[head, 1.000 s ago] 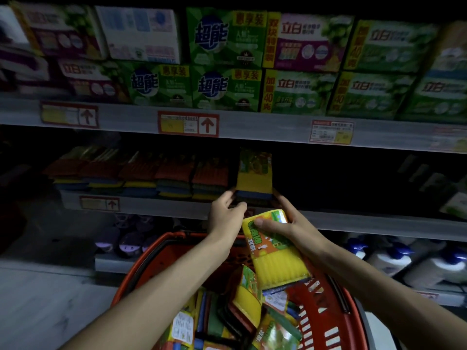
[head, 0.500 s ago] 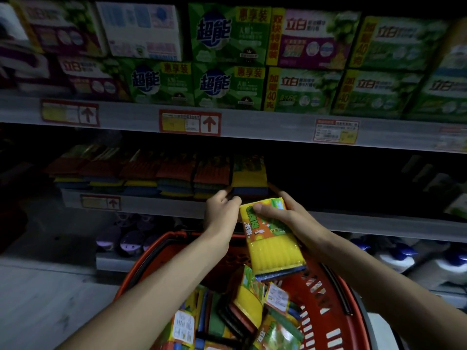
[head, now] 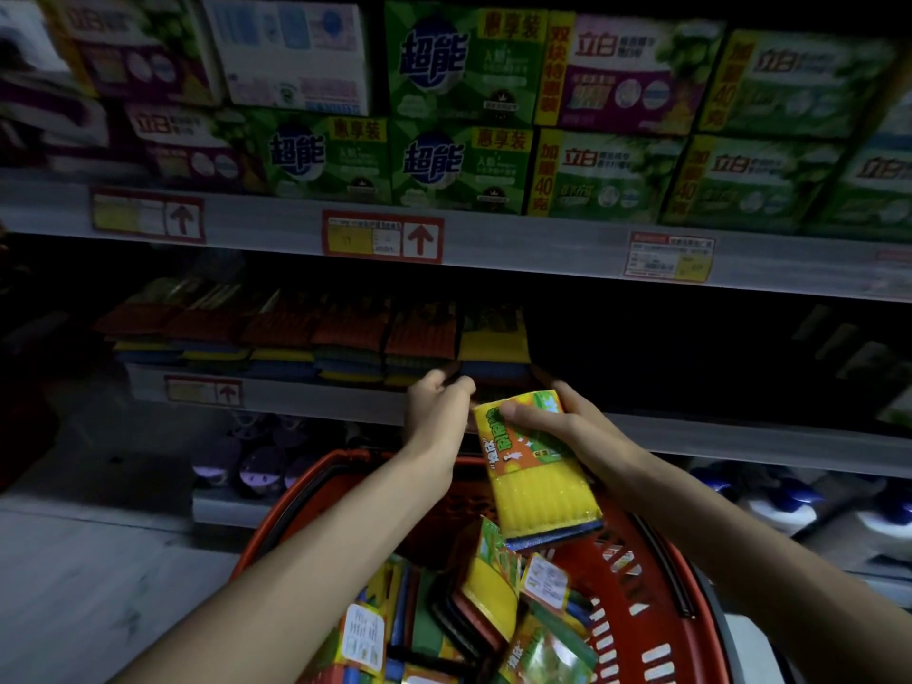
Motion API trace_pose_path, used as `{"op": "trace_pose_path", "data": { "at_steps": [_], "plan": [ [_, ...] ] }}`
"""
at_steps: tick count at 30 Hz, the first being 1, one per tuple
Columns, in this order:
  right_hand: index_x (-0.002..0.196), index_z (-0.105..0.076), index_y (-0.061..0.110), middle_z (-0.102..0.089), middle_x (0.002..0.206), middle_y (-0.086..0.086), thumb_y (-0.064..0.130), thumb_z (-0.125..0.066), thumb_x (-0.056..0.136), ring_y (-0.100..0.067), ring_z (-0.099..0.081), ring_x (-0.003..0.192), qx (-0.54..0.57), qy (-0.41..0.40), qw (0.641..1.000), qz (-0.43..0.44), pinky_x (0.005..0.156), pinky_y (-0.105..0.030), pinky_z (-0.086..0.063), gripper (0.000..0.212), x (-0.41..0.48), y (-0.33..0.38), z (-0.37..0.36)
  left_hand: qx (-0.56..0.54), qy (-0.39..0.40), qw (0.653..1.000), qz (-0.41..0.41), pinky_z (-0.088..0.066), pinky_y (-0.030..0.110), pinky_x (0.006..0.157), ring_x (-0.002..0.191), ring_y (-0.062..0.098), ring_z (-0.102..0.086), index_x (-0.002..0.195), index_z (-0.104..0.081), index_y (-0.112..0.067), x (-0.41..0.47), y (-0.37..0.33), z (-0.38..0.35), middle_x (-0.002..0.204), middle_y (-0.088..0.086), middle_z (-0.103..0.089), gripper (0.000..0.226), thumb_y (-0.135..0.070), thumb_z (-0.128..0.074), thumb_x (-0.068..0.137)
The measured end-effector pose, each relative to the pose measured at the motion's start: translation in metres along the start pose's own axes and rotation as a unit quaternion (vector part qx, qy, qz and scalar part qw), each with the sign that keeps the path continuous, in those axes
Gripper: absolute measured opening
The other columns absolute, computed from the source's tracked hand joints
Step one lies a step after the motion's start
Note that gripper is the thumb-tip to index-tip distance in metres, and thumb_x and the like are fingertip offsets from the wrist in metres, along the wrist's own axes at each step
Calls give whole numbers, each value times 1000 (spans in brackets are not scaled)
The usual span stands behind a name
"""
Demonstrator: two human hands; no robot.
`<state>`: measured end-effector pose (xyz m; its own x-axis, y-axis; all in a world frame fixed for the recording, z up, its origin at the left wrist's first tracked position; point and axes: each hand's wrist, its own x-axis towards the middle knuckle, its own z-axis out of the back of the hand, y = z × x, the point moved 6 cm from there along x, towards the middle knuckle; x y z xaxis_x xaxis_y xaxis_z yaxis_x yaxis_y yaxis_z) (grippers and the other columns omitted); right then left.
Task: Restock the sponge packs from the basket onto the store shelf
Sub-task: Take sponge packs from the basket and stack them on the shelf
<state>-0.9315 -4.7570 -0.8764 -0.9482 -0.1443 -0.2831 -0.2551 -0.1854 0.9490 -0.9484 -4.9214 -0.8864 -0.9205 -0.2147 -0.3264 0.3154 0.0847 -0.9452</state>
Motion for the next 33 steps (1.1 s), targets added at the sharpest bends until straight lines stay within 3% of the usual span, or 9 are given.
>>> {"op": "trace_pose_path", "data": {
  "at_steps": [4,7,16,21,26,30,33],
  "plan": [
    [110,-55,31,-76,99,-9,35,-83,81,-19,-77,76,-11,3,1000,10,63,-28,-59,41,-2,1,-1,-3,-11,1000,-5,-54,52,99,102,29,-71,133,-57,-6,0,0,1,89,3,-69,36,-15,-57,98],
    [102,-49,40,-75,102,-7,33,-83,81,-18,-77,80,-14,6,1000,14,64,-26,-60,40,-4,3,-2,-3,-25,1000,-11,-52,56,97,100,33,-71,110,-60,-3,0,0,4,86,4,-67,18,-14,-57,96],
    [103,-51,40,-76,104,-8,35,-83,80,-20,-78,84,-15,17,1000,14,69,-29,-62,40,-3,0,-3,-7,-27,999,-20,-55,54,95,105,35,-70,106,-61,0,3,1,8,87,4,-67,17,-13,-57,97],
    [134,-43,32,-75,107,-7,37,-84,78,-20,-78,86,-25,11,1000,4,71,-30,-62,70,-3,-2,0,-6,-17,999,-27,-57,47,95,98,21,-72,114,-61,-3,2,1,10,96,2,-68,19,-12,-55,99],
    [158,-30,27,-72,116,-7,46,-86,65,-19,-77,90,-39,-7,999,14,72,-30,-61,110,-12,-2,8,26,-2,999,-37,-56,39,91,102,18,-71,118,-62,-15,-6,3,24,111,5,-70,19,-13,-55,100],
    [156,-34,32,-69,119,-5,48,-90,62,-19,-77,92,-35,-25,999,22,75,-31,-61,110,-32,0,20,84,26,994,-65,-56,32,84,98,15,-71,113,-69,-22,-20,6,41,108,2,-73,18,-15,-61,99],
    [150,-40,36,-69,117,-6,50,-89,66,-18,-77,88,-26,-45,998,27,69,-27,-61,99,-54,-10,27,144,61,983,-92,-55,36,87,97,14,-70,110,-68,-26,-35,9,55,106,1,-73,14,-18,-62,100]
  ]
}}
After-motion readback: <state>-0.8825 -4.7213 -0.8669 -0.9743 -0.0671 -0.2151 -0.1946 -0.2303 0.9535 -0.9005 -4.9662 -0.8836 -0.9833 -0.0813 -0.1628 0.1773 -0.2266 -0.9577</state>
